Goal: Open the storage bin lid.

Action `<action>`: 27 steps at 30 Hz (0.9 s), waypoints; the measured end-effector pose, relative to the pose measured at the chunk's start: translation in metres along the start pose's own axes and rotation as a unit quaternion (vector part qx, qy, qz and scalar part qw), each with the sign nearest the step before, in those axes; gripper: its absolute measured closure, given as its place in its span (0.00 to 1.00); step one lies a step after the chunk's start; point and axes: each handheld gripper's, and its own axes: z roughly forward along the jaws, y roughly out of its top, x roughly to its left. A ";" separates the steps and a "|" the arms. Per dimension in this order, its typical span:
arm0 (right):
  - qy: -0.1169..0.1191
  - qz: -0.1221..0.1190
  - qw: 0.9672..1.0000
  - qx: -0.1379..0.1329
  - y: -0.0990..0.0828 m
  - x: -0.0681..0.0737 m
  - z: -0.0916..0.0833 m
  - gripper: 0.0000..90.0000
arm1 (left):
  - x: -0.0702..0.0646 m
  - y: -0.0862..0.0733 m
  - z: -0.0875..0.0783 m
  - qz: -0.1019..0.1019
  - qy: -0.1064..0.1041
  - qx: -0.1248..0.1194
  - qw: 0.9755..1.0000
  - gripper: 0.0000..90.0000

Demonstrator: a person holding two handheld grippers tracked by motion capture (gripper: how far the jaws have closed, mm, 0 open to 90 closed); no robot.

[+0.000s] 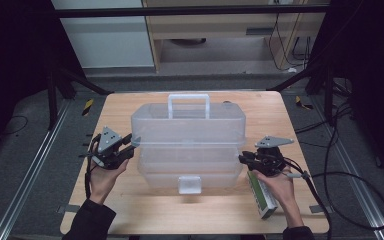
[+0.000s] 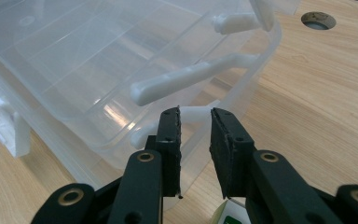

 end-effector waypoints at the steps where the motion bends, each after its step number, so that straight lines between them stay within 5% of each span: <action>1: 0.001 0.001 1.000 0.000 0.000 0.000 0.000 0.82 | 0.000 0.000 0.000 0.001 0.001 0.000 1.000 0.77; 27: 0.010 0.014 1.000 0.006 0.000 0.000 0.004 0.86 | 0.010 0.033 0.005 -0.019 0.012 -0.019 1.000 0.80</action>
